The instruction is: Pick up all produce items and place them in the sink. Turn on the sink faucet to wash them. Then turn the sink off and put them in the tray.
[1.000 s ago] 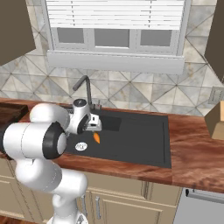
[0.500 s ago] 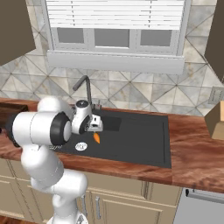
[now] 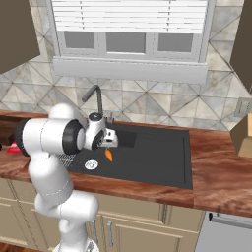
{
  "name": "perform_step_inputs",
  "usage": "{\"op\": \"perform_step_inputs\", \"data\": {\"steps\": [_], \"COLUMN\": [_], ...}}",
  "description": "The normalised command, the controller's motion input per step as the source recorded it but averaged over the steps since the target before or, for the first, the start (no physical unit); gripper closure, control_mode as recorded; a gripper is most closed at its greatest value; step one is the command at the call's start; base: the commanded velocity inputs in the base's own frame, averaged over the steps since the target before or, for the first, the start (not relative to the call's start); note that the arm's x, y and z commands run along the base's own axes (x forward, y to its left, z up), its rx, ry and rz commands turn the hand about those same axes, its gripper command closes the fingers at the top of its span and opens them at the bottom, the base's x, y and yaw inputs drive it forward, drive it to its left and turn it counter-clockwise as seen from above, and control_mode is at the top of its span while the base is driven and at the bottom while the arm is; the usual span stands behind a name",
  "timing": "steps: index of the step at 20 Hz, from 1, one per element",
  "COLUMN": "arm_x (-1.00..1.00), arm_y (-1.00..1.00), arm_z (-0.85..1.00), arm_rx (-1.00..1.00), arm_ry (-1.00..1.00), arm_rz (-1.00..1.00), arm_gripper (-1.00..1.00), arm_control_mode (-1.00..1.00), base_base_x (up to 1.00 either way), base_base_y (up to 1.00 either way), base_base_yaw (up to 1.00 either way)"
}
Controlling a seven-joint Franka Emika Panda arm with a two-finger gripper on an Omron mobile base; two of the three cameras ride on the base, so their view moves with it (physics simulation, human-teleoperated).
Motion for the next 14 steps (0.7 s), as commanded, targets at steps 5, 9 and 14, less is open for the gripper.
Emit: {"op": "perform_step_inputs", "data": {"steps": [5,9,14], "arm_x": [0.27,0.30,0.24], "arm_y": [-0.09,-0.03,0.00], "arm_z": [-0.01,-0.09,-0.18], "arm_rx": [0.00,0.00,0.00], "arm_ry": [0.00,0.01,0.03], "arm_rz": [0.00,0.00,0.00], "arm_gripper": [-1.00,-1.00,-1.00], "arm_control_mode": [-1.00,-1.00,-1.00], "base_base_x": [0.00,0.00,0.00], "base_base_y": [0.00,0.00,0.00], "base_base_yaw": [0.00,0.00,0.00]}}
